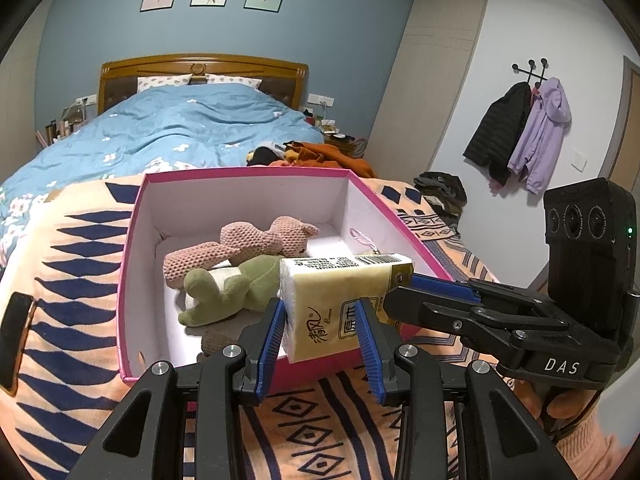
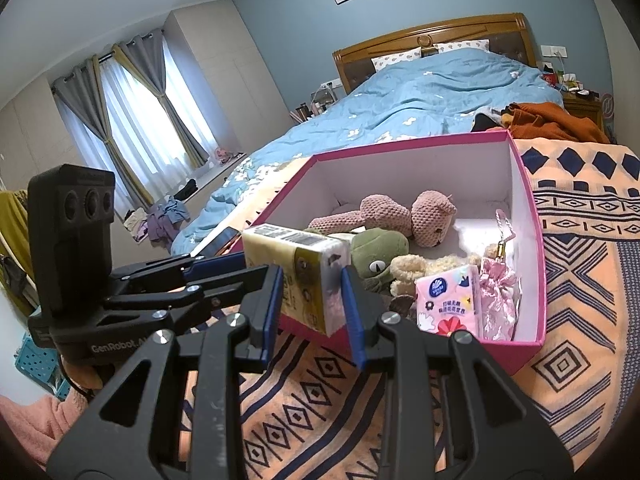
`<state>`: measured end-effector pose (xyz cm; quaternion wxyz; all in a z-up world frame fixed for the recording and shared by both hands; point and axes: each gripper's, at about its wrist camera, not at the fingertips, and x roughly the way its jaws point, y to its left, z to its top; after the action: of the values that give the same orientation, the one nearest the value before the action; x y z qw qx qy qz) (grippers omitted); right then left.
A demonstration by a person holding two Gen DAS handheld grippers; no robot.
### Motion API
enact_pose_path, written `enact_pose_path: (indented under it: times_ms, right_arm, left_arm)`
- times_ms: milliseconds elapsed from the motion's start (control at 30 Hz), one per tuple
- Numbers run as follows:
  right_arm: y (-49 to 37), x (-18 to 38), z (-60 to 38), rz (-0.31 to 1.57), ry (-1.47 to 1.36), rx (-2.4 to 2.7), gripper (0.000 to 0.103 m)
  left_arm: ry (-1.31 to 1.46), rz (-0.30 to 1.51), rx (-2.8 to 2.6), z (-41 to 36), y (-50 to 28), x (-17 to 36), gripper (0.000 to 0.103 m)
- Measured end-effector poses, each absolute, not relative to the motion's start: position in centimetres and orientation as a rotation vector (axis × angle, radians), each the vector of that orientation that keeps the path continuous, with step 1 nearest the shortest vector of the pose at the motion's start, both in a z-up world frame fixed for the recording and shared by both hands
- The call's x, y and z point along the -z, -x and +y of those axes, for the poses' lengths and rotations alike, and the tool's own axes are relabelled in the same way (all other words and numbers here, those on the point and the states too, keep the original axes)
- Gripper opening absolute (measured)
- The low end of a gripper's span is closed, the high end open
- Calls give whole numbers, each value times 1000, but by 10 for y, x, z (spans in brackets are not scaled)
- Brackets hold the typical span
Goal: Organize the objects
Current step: 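Carry the cream tissue pack over the rim of the pink box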
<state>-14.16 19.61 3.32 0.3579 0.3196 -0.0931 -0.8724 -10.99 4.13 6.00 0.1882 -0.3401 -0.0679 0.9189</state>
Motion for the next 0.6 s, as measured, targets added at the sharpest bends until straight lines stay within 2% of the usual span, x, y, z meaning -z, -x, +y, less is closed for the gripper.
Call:
enact_pose_path:
  times_ms: [600]
  right_arm:
    - [154,-28,193,-253,-852,2257,33]
  left_arm:
    - [999,-203,-2581,41,124,-50,36]
